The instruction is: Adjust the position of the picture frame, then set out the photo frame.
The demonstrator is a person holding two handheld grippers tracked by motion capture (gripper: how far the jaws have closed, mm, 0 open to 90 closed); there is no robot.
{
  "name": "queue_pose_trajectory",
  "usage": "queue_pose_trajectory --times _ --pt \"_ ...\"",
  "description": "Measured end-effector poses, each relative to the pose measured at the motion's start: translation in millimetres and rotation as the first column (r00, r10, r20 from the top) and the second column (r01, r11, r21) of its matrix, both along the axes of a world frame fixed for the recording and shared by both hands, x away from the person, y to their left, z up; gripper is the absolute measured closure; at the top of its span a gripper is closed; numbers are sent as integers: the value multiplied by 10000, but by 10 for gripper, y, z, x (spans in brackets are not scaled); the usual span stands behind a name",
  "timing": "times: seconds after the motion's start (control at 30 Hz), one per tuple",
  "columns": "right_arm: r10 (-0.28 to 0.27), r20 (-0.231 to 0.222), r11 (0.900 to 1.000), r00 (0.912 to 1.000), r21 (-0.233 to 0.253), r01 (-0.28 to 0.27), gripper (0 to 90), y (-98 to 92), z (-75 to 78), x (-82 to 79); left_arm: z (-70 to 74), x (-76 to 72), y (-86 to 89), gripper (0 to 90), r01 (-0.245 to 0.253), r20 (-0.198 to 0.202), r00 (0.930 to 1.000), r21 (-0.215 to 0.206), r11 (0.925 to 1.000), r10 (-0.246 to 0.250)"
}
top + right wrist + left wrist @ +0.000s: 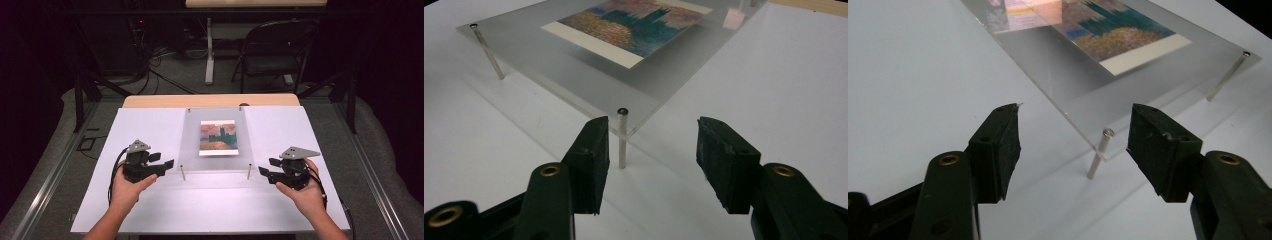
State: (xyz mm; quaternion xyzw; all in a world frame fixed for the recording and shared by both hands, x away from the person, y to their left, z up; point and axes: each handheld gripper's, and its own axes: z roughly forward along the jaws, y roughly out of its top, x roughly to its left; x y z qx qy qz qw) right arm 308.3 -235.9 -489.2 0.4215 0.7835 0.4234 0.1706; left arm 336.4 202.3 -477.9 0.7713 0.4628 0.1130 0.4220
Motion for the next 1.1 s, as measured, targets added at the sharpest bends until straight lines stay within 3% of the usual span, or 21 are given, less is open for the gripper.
queue_pose_trajectory --times 0.4,0.53,0.57,0.6,0.77,0.93,1.1 --pt "-628 -922 9977 9938 -323 601 455 16 23 551 168 497 -66 385 -666 -538 9964 -93 9977 660" --pt "-925 -1113 9954 9895 -367 889 408 29 37 812 219 722 -127 381 -846 -765 9934 185 9962 858" --pt "-925 -1113 9954 9895 -367 889 408 29 37 812 219 722 -127 381 -846 -765 9934 185 9962 858" --pt "-1080 -1304 9939 9856 -359 1041 392 43 43 946 227 842 -154 381 -999 -919 9906 195 9948 1012" --pt "-1423 -1670 9897 9756 -371 1380 384 98 46 1207 251 1134 -222 381 -1314 -1147 9837 659 9891 1383" --pt "-1738 -2084 9839 9625 52 1788 394 161 48 1467 255 1364 -234 396 -1617 -1343 9770 383 9861 1655" --pt "-1989 -2140 9781 9564 172 2073 417 240 57 1664 220 1515 -258 405 -1863 -1440 9712 386 9817 1899"
